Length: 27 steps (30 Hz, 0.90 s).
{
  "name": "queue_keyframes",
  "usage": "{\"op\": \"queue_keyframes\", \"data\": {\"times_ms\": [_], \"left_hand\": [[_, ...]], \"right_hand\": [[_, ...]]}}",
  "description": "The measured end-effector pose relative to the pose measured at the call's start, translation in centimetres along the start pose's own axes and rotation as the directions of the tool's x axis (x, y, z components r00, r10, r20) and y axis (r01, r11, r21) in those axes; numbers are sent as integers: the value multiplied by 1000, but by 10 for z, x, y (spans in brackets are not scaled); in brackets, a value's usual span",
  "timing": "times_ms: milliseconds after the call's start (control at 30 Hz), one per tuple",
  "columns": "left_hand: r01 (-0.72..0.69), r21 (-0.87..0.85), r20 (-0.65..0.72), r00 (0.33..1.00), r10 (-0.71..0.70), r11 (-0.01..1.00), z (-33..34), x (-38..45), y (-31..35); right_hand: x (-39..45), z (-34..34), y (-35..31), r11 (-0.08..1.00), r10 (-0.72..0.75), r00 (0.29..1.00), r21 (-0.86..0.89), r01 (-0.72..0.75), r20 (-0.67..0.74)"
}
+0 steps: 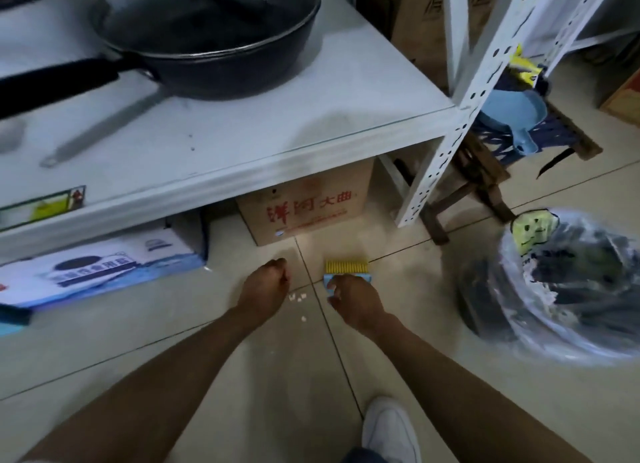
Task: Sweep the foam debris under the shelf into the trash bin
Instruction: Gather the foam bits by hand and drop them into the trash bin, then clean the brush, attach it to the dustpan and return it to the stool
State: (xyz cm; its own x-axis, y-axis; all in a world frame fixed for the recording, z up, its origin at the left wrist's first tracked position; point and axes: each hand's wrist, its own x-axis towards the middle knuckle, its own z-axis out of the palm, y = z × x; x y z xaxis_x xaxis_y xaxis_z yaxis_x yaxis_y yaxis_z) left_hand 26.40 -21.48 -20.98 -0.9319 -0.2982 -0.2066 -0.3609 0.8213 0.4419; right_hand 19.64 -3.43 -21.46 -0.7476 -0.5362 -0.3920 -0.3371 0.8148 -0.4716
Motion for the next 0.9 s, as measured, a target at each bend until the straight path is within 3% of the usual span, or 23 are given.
{"op": "queue_keyframes", "data": {"times_ms": [167, 367, 467, 667, 900], "left_hand": [[117, -41, 157, 982, -109, 992, 41, -13, -40], [118, 4, 219, 969, -116, 993, 81, -6, -56], [109, -10, 151, 983, -106, 994, 89, 2, -60], [-54, -94, 3, 999, 54, 994, 99, 2, -62], [-35, -103, -65, 997, 28, 994, 111, -4, -76]], "right_hand": [[20, 67, -5, 991, -62, 990, -107, 76, 127], [47, 109, 6, 982, -74, 991, -166, 93, 114], [54, 115, 9, 990, -91, 996, -105, 91, 1], [50, 129, 13, 976, -82, 981, 186, 115, -174], [54, 139, 6, 970, -152, 953, 145, 194, -262]]}}
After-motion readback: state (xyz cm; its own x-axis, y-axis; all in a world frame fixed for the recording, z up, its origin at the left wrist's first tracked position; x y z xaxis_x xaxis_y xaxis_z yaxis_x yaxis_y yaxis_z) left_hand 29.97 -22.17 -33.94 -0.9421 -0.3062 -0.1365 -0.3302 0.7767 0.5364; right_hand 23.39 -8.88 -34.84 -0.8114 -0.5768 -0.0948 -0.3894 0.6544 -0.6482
